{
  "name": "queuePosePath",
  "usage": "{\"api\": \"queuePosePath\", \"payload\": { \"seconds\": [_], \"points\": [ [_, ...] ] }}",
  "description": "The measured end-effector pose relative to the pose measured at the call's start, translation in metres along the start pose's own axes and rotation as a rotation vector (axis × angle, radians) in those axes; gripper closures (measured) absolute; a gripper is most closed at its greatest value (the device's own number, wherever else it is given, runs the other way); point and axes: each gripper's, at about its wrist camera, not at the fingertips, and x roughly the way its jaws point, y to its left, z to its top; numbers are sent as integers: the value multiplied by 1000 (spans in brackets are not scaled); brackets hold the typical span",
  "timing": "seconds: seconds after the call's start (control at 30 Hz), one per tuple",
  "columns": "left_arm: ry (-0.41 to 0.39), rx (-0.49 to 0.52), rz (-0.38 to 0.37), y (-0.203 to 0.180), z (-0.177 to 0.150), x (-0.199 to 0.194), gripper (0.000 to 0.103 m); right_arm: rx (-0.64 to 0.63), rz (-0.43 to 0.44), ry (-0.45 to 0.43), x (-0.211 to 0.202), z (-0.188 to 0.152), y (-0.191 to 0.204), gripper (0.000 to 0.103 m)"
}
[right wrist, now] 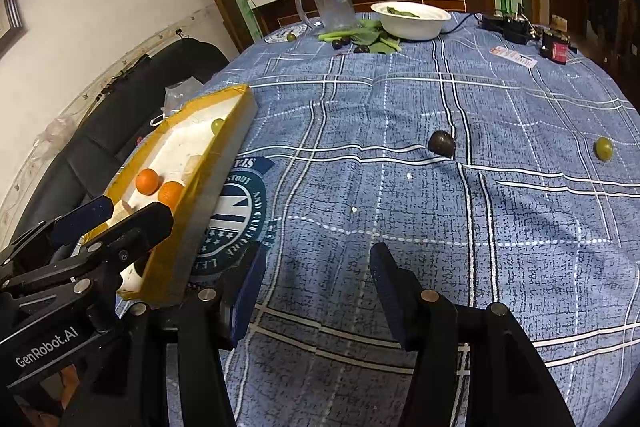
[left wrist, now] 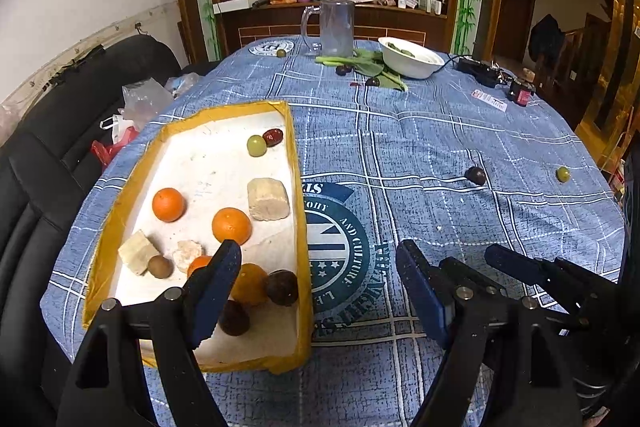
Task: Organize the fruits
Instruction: 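Grasp a dark plum with the left tool while the right tool grasps a green plum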
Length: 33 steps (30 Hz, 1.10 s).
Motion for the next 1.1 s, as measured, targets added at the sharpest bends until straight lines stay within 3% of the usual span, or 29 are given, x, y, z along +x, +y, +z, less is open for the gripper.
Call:
{"api": "queuePosePath", "payload": {
  "seconds": [0.33, 0.53, 0.63, 0.87, 1.1],
  "points": [
    [62, -9, -29, -5, 5, 24, 24, 34, -8, 25, 6, 5, -24, 45],
    [107, -4, -69, -18, 8, 41, 24, 128, -80, -15, -25, 14, -90, 45],
    [88, 26, -46, -29, 12, 45, 21, 166, -154, -43, -44, 16, -126, 45],
    [53, 39, -129, -55, 28, 43, 21, 249, -304, -79, -71, 24, -198, 45],
    [68, 52, -235, -89, 44, 61, 21, 281, -332, -84, -60, 53, -233, 45]
  ]
}}
